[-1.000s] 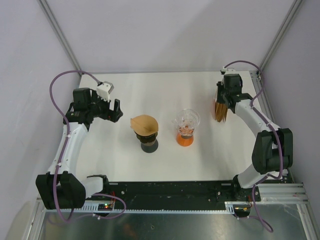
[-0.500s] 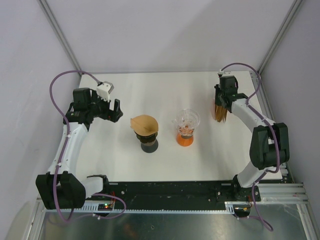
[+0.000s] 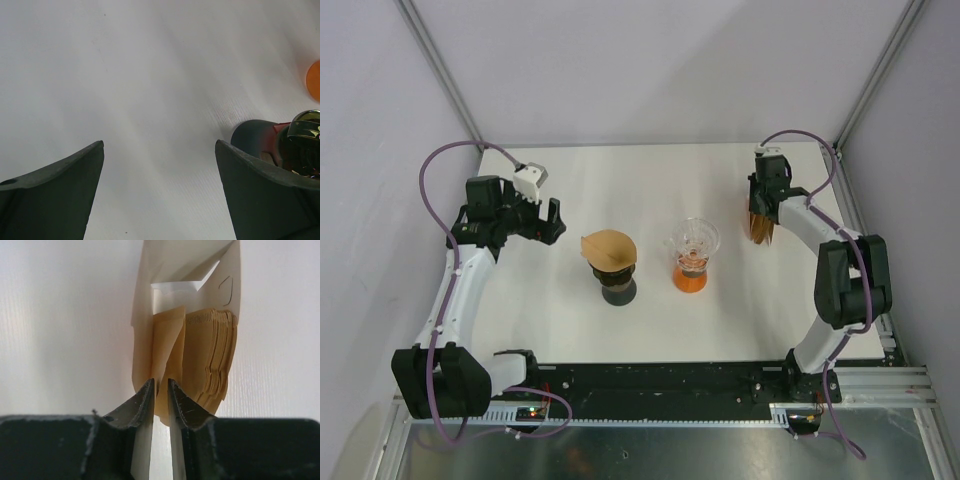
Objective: Place the coffee filter in the dripper
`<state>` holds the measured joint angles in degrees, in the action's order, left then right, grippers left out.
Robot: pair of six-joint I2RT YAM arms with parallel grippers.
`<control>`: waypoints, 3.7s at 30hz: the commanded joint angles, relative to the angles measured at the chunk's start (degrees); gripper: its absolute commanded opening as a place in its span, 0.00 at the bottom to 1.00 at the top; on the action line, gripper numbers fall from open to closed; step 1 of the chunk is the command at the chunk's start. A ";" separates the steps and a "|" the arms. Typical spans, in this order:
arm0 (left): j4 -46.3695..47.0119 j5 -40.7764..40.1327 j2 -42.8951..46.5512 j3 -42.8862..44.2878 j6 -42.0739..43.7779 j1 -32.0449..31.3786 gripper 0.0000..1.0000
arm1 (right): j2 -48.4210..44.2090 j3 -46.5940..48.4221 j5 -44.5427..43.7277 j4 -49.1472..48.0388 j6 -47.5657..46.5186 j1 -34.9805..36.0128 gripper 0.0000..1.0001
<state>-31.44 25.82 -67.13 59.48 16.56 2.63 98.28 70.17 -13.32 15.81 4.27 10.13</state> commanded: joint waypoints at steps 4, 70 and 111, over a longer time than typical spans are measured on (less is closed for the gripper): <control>-0.01 1.18 0.71 2.00 0.44 -0.11 0.97 | 2.15 0.14 -0.94 -4.75 0.86 0.10 0.19; 13.20 -51.91 -3.53 25.51 16.55 -70.46 0.93 | -47.60 -10.11 -26.61 -19.03 33.91 49.55 0.00; 33.20 -58.41 -5.52 11.06 30.39 -73.33 0.00 | -46.66 -14.89 -4.53 -24.39 39.62 36.69 0.17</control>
<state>-1.54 -32.93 -74.98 71.33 50.89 -70.81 50.59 54.65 -24.29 -6.09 46.76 48.58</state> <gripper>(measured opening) 0.013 0.066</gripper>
